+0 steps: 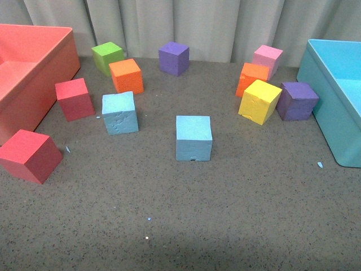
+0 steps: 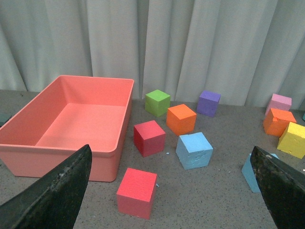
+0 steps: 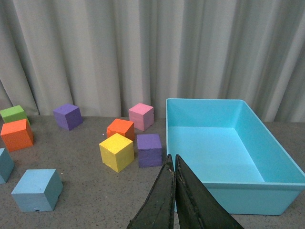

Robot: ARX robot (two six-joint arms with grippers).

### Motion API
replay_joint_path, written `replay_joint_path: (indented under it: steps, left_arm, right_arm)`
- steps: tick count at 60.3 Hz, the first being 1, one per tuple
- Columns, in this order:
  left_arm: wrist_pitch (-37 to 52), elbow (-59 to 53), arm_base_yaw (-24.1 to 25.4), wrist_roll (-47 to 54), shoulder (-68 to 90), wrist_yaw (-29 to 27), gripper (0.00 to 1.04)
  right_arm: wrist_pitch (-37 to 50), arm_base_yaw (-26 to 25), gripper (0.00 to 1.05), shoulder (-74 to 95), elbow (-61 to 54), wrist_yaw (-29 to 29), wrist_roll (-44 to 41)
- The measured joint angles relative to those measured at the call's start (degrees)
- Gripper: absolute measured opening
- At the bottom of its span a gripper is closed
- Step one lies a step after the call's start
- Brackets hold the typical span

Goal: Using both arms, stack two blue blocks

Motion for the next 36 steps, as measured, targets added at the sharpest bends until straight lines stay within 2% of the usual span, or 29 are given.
replay_joint_path:
  steps: [13,20,32,36]
  left_arm:
    - [0.00,0.00,0.00,0.00,0.00,0.00,0.98]
    - [0.00,0.00,0.00,0.00,0.00,-0.07,0.98]
    - [0.02,0.00,0.00,0.00,0.00,0.00,0.98]
    - [0.02,0.00,0.00,0.00,0.00,0.00,0.98]
  right_arm:
    - [-2.93,0.00,0.01,-2.95,0.00,0.00,0.00]
    - [-12.55,0.00,0.01,-10.73,0.04,-0.17,-0.02]
    - [-13.07,0.00,0.01,-12.66,0.04,-0.17,-0.02]
    - [-13.07,-0.02,0.11,-12.66,0.04,-0.17,-0.02]
